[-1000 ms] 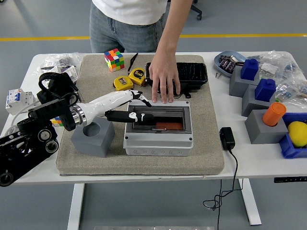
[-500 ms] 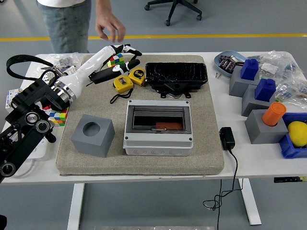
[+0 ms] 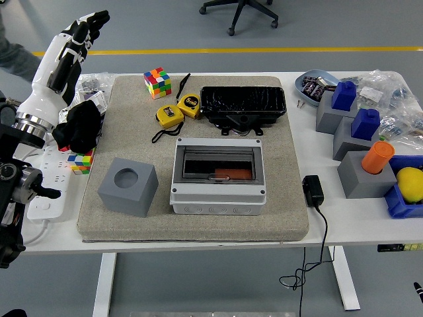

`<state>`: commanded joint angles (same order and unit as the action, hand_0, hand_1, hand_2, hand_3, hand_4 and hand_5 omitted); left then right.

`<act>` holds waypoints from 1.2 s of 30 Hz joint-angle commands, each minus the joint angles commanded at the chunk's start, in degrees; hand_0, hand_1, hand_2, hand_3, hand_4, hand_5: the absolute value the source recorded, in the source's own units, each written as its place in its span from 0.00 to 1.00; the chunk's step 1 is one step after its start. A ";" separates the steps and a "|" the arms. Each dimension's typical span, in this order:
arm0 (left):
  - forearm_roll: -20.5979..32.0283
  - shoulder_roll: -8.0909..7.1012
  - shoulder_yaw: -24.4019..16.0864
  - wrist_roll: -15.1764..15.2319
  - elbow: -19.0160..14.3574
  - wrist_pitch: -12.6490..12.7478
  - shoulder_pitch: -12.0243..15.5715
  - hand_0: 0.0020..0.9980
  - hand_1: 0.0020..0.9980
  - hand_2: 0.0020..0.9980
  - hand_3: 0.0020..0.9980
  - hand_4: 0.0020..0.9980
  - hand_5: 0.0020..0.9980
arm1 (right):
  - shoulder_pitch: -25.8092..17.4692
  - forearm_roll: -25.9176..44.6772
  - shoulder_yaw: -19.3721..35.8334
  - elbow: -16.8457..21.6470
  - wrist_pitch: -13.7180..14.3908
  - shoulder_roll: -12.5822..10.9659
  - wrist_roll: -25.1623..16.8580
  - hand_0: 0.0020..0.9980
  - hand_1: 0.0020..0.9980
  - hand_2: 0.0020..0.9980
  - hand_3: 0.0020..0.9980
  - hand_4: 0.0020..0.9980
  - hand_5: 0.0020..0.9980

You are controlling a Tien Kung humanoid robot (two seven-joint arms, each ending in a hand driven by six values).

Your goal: Fetch the battery,place it into the box,close the lid of the box

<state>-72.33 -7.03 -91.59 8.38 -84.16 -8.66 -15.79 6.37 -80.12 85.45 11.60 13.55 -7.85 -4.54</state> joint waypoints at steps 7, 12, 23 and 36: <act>12.93 1.51 -1.75 -0.48 0.92 -3.84 4.76 1.00 1.00 0.98 0.96 1.00 1.00 | -1.33 0.43 -1.83 0.09 -0.15 1.08 0.00 0.98 0.94 0.87 0.89 1.00 1.00; 13.90 1.67 -4.33 -1.36 2.16 -5.63 6.80 1.00 1.00 0.99 0.97 1.00 1.00 | -2.75 -0.46 -0.78 0.35 -0.18 1.78 -0.09 0.98 0.94 0.87 0.89 1.00 1.00; -0.55 0.75 -8.79 -4.79 1.59 -5.48 6.88 1.00 1.00 0.97 0.93 1.00 1.00 | -4.50 0.69 -2.10 0.61 -0.26 2.58 -0.22 0.98 0.94 0.87 0.89 1.00 1.00; -4.10 0.54 -7.85 -4.05 0.36 -3.10 7.28 0.96 0.98 0.94 0.92 1.00 0.81 | -5.64 3.50 -5.07 0.72 0.03 2.35 -1.60 0.98 0.94 0.88 0.92 1.00 1.00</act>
<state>-76.44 -6.49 -99.44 4.34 -83.80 -11.77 -8.51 0.74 -76.61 80.38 12.32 13.58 -5.50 -6.14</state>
